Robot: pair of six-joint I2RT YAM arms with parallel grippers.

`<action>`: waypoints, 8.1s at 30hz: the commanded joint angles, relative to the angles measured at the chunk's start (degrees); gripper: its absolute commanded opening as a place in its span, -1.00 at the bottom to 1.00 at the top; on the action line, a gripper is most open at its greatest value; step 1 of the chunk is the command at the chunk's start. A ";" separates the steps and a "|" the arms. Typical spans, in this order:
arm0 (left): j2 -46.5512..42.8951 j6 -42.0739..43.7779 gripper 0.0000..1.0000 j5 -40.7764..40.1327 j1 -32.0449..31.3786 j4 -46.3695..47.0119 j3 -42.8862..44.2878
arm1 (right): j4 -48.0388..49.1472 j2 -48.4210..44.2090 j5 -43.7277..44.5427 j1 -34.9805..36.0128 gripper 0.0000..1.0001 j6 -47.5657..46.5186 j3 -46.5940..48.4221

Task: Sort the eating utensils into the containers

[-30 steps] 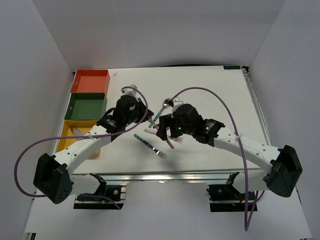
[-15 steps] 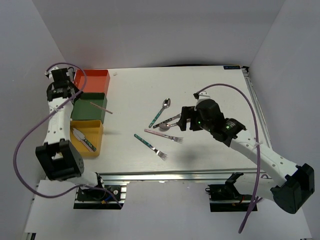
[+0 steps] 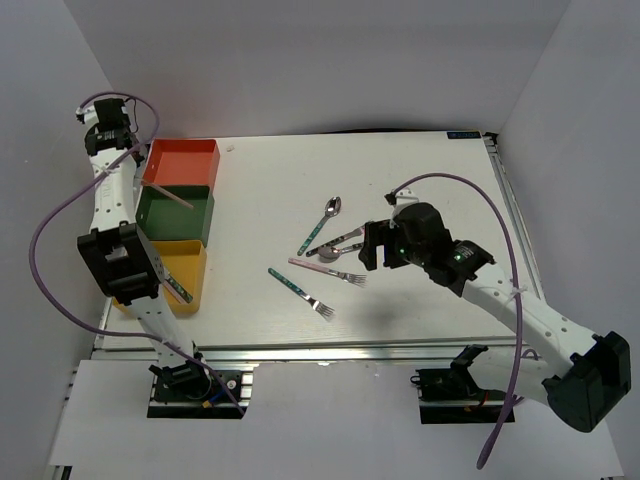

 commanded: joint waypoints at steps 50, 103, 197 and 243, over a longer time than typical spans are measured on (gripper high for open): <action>-22.77 -12.36 0.45 -0.03 -3.53 7.09 -30.00 | 9.35 13.25 -7.26 0.22 0.71 1.57 1.74; -2.44 -12.37 0.09 -0.23 -6.69 19.39 -28.33 | 2.68 10.69 -6.29 0.22 0.70 -0.19 3.14; 12.05 9.86 0.04 21.22 -49.84 14.39 -17.34 | -3.13 -1.00 6.81 -3.30 0.72 12.99 -4.77; -8.26 -10.17 -1.00 5.56 -8.27 12.37 -29.84 | 1.79 1.73 1.27 -3.38 0.71 10.97 -5.47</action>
